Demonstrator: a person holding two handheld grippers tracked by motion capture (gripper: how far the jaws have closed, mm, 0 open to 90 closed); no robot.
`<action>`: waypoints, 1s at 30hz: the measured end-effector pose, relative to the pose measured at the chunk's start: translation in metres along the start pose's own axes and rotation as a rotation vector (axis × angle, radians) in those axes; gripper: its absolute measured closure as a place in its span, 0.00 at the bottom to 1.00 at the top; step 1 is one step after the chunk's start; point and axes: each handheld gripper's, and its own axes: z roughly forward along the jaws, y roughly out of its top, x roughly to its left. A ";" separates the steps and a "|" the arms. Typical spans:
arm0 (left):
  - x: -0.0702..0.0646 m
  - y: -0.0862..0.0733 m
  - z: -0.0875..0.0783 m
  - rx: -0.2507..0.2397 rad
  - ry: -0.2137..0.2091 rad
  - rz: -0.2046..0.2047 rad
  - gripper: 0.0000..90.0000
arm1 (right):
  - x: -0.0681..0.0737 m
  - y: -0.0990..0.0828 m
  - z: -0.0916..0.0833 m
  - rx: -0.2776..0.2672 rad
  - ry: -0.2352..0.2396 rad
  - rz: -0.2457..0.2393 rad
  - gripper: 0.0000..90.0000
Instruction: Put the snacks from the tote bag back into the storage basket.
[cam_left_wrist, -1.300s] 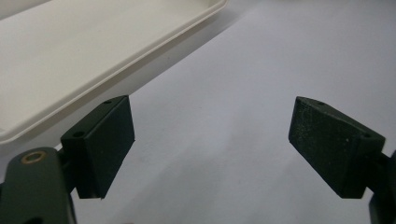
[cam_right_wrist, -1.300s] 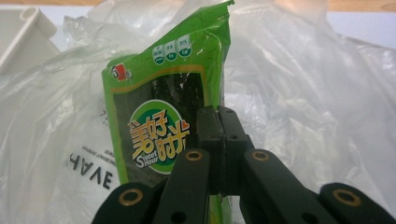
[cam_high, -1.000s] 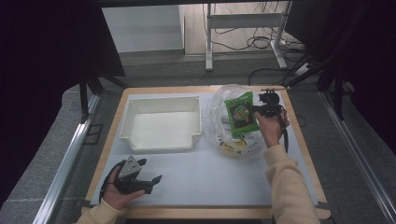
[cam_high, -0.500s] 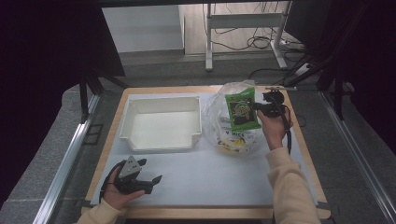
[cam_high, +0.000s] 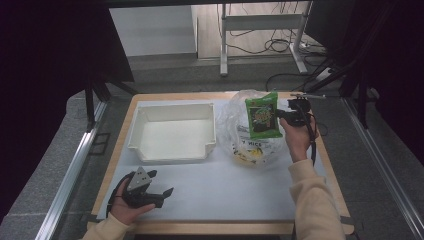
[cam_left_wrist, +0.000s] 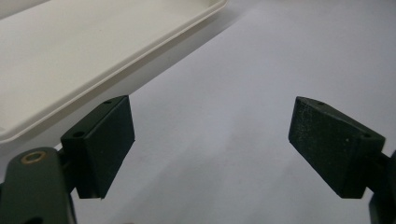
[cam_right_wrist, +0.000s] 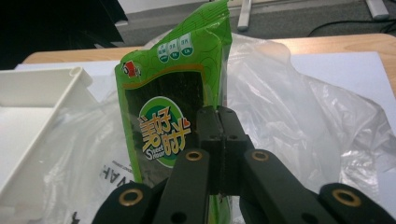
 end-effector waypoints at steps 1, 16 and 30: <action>0.000 0.000 0.000 0.000 0.000 0.000 0.16 | 0.001 0.000 -0.002 -0.008 0.009 0.002 1.00; 0.000 0.000 0.000 0.000 0.001 0.000 0.16 | 0.008 0.006 -0.016 -0.076 0.101 0.000 1.00; 0.000 0.000 0.000 -0.001 0.001 0.000 0.16 | 0.014 0.011 -0.024 -0.106 0.161 0.005 1.00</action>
